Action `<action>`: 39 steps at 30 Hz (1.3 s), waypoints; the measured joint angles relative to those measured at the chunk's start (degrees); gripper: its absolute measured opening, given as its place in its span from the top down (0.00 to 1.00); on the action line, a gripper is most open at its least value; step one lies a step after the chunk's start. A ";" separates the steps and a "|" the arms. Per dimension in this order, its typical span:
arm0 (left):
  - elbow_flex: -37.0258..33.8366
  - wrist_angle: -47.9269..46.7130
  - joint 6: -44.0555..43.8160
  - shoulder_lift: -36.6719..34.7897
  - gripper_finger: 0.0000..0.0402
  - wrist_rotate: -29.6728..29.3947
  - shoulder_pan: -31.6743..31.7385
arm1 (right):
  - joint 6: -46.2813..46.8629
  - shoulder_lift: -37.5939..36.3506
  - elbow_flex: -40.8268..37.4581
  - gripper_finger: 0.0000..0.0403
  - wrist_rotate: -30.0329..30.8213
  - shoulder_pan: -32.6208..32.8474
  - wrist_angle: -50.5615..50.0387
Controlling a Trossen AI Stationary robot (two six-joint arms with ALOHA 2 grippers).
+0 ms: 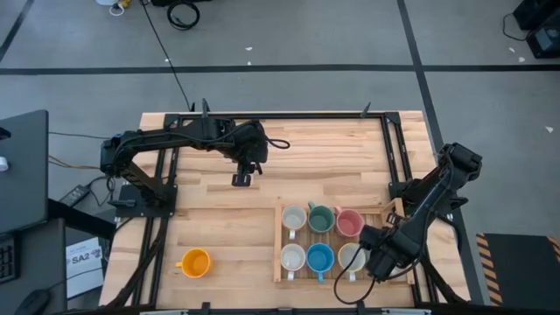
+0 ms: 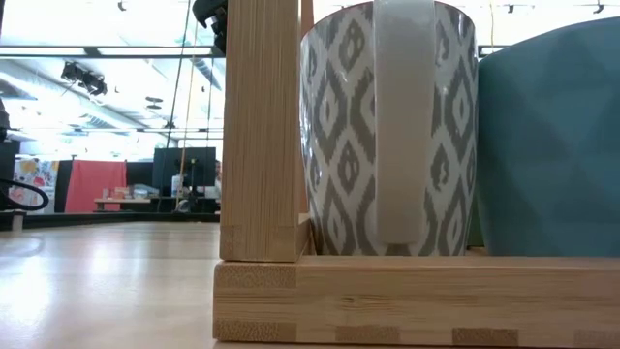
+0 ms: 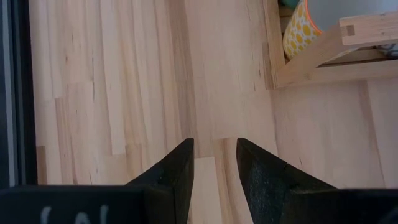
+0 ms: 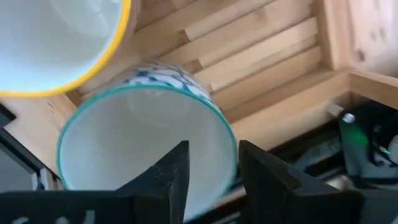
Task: Place coffee mugs
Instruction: Put the blue patterned mug on the shelf, then put the yellow mug on the shelf
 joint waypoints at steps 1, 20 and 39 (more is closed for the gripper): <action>0.00 0.00 0.00 0.00 0.68 -0.02 0.00 | -0.13 0.00 0.69 0.64 0.00 0.01 -1.17; 0.00 -0.12 0.04 -0.02 0.68 0.00 -0.02 | -5.00 -0.02 16.28 0.64 9.61 -0.01 -15.61; 0.03 -20.06 -12.97 -4.50 0.68 0.05 -13.75 | -27.27 -0.39 21.49 0.64 44.98 -14.98 -10.84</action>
